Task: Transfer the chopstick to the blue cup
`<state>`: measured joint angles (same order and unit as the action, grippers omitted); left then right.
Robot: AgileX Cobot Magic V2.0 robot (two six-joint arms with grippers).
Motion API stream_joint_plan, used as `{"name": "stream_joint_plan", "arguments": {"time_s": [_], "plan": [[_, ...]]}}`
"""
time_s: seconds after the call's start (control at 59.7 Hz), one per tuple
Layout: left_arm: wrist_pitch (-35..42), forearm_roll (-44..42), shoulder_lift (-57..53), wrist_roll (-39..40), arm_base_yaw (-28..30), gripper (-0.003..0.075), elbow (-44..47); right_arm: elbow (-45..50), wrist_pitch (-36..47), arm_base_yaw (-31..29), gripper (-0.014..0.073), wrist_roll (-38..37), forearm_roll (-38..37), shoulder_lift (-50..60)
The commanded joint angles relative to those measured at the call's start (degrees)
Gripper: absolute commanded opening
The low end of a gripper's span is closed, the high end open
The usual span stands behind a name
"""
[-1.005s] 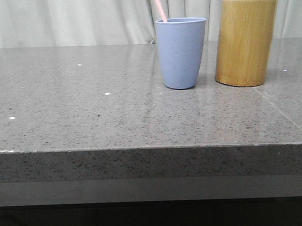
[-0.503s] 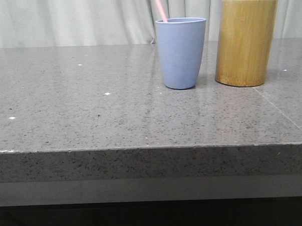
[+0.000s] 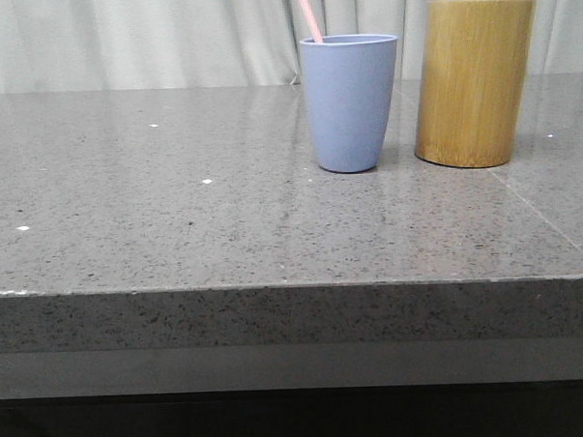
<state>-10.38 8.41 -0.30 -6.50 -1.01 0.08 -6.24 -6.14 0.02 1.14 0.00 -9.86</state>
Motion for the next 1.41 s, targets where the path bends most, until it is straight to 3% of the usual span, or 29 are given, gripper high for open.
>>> {"name": "stream_joint_plan", "arguments": {"time_s": [0.0,0.134,0.218,1.39], "plan": [[4.97,0.49,-0.85,0.46,0.04,-0.0019,0.49,2.55,6.14,-0.30,-0.0069,1.98,0.84,3.02],[4.97,0.49,-0.85,0.46,0.04,-0.0019,0.49,7.76,5.74,-0.30,-0.0069,1.98,3.56,8.63],[4.97,0.49,-0.85,0.46,0.04,-0.0019,0.49,7.55,0.83,-0.30,-0.0069,1.98,3.98,11.98],[5.07,0.49,-0.85,0.46,0.04,-0.0019,0.49,7.55,-1.88,-0.21,-0.0069,1.98,3.98,11.66]]}}
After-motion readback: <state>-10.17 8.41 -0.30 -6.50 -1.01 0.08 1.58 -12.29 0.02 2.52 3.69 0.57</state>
